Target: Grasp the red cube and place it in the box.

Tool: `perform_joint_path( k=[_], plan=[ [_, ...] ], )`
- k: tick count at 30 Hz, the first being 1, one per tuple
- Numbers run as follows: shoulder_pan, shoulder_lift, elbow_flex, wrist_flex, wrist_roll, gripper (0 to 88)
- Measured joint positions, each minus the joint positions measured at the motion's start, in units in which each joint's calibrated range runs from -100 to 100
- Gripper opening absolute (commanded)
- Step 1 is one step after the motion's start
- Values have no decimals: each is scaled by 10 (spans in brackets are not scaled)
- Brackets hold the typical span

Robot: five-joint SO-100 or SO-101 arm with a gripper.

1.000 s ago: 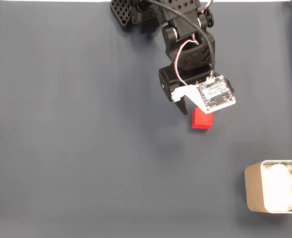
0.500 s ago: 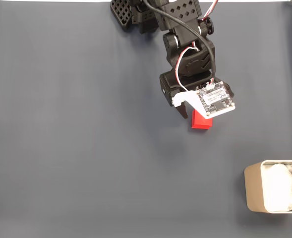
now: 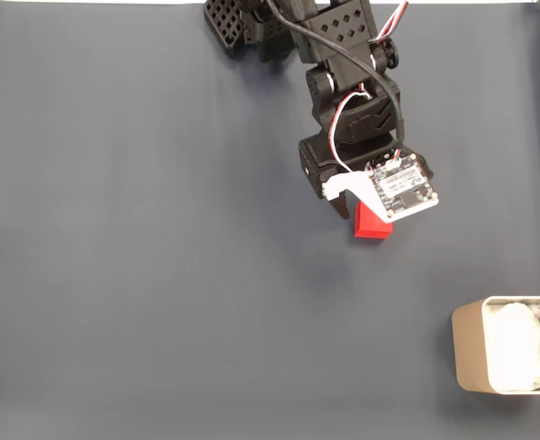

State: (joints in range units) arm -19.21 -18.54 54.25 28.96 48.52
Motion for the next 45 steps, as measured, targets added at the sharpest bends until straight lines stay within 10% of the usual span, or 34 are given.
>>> perform_joint_path(
  k=[45],
  plan=[
    [-28,88,-92,-10,-9,444]
  ],
)
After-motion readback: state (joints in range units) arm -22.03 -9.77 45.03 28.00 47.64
